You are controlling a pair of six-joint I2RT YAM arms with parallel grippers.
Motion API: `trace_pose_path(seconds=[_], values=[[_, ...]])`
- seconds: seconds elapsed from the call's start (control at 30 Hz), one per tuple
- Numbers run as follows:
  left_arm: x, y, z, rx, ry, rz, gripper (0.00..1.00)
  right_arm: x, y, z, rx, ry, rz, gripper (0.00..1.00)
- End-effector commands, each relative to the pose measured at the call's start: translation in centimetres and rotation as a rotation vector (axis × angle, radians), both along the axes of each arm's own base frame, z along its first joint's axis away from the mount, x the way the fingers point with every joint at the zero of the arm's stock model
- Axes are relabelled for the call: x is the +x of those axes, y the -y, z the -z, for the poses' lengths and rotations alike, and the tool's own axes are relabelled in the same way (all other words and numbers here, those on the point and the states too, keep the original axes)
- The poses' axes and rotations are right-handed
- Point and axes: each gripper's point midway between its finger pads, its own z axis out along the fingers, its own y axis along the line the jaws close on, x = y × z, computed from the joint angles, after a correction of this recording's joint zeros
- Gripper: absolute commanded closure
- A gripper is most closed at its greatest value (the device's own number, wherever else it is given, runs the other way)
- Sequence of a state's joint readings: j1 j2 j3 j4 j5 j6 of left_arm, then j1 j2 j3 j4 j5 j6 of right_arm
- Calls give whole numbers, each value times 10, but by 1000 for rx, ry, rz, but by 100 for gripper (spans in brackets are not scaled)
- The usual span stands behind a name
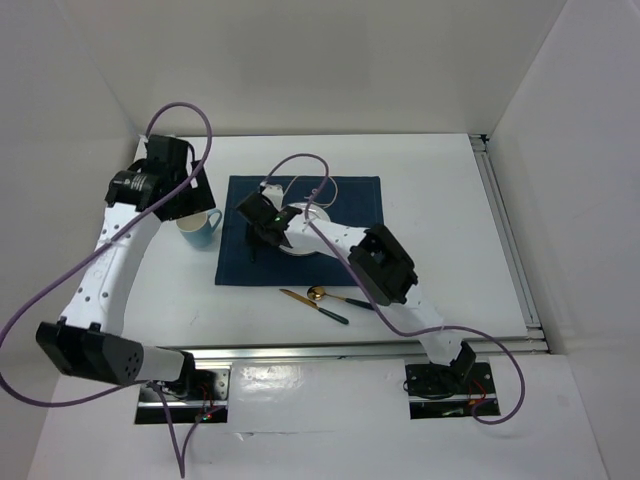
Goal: Set the dinner table for one person
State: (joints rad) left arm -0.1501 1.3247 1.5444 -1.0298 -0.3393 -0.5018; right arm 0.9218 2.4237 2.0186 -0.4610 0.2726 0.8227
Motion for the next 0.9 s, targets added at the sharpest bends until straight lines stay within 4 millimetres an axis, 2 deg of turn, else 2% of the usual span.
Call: trace_pose_path(seconds=[0.0, 0.03, 0.07, 0.1, 0.13, 0.17, 0.2, 0.23, 0.27, 0.3, 0.33, 0.37, 0.4, 0.5, 0.53, 0.6, 0.67, 0.73, 0.87], values=[[14, -14, 25, 56, -73, -37, 0, 2, 6, -98, 127, 129, -13, 51], [20, -13, 29, 55, -79, -24, 0, -3, 12, -105, 137, 136, -13, 51], [23, -15, 34, 62, -90, -25, 0, -13, 17, -140, 175, 182, -24, 51], [29, -15, 38, 63, -94, -25, 0, -18, 24, -146, 181, 187, -23, 51], [32, -19, 49, 92, -131, -29, 5, -28, 40, -131, 148, 170, -17, 51], [36, -20, 51, 102, -140, -35, 8, -36, 49, -135, 159, 162, -5, 51], [42, -20, 55, 102, -137, -36, 12, -47, 59, -165, 204, 191, 1, 51], [44, -22, 62, 120, -156, -31, 19, -58, 73, -152, 179, 172, 1, 51], [47, -23, 74, 134, -190, -35, 20, -65, 82, -155, 190, 168, 9, 51], [48, -27, 79, 137, -204, -57, 23, -71, 94, -181, 226, 203, 18, 51], [55, -27, 82, 135, -193, -57, 24, -83, 105, -170, 201, 181, 23, 51], [56, -27, 88, 143, -205, -49, 26, -86, 114, -173, 200, 182, 42, 51], [60, -27, 94, 150, -216, -39, 26, -92, 124, -190, 219, 204, 51, 50], [69, -17, 104, 112, -237, 4, 26, -105, 148, -190, 189, 185, 77, 50], [73, -15, 115, 106, -263, 11, 26, -109, 159, -198, 182, 192, 88, 50], [73, -9, 124, 81, -296, 30, 26, -115, 169, -196, 168, 182, 103, 50], [73, -7, 134, 77, -327, 45, 31, -120, 180, -203, 160, 187, 112, 50], [73, -7, 139, 79, -340, 45, 31, -122, 185, -201, 148, 187, 118, 46], [76, -13, 146, 111, -352, 27, 31, -123, 189, -198, 135, 179, 132, 46]])
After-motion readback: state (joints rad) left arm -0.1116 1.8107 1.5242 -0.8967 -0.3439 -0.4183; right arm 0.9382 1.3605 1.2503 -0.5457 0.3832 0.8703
